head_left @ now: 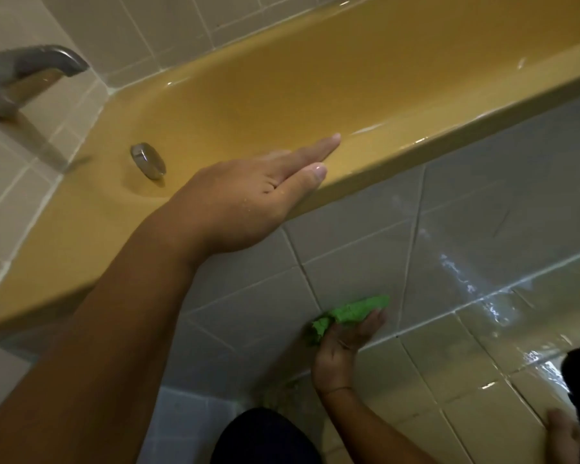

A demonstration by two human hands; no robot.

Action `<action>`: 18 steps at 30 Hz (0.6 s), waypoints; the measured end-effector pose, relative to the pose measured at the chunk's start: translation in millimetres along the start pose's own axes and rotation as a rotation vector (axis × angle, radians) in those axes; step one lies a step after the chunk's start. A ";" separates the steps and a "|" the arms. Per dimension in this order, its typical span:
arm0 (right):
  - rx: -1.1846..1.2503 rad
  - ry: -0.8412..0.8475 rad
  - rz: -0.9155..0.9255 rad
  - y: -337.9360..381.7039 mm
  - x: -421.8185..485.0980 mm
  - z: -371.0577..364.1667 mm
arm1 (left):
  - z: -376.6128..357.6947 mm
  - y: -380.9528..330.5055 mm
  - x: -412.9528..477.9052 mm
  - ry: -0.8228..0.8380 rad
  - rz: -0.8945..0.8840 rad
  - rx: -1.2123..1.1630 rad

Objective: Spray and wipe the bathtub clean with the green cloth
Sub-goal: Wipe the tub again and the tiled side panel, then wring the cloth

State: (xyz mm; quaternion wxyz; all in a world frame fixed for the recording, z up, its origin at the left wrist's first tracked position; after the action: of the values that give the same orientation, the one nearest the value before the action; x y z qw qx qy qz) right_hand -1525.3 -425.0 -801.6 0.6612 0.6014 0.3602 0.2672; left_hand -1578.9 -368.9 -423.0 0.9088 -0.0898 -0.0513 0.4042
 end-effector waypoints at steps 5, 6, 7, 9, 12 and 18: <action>-0.017 0.127 -0.478 -61.8 16.9 16.2 | -2.5 -1.0 -1.0 -0.017 0.002 0.006; 0.001 0.147 -0.565 -70.1 19.8 18.5 | -2.5 -1.2 -1.0 -0.016 0.004 0.003; 0.025 0.156 -0.627 -73.9 21.8 18.9 | -2.5 -1.4 -0.8 -0.017 0.004 0.000; 0.082 0.139 -0.714 -73.0 24.6 15.9 | -1.8 -1.9 -0.1 -0.023 0.002 -0.006; 0.186 0.068 -0.739 -41.8 22.2 11.6 | -1.4 -2.9 0.1 -0.032 0.000 -0.020; 0.082 -0.001 -0.249 57.9 -0.1 7.0 | -0.7 -5.4 2.6 -0.030 -0.002 -0.011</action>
State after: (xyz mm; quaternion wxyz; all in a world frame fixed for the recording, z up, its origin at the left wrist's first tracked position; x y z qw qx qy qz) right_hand -1515.1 -421.6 -744.3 0.6641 0.5787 0.4426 0.1678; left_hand -1573.1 -370.6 -422.5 0.9079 -0.0885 -0.0674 0.4042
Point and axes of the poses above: each hand's wrist, its own x-axis towards the middle knuckle, its own z-axis out of the back of the hand, y = z × x, the point moved 2 cm from there along x, towards the middle knuckle, and after that the axes turned 15 degrees about -z, right-handed, at the moved point
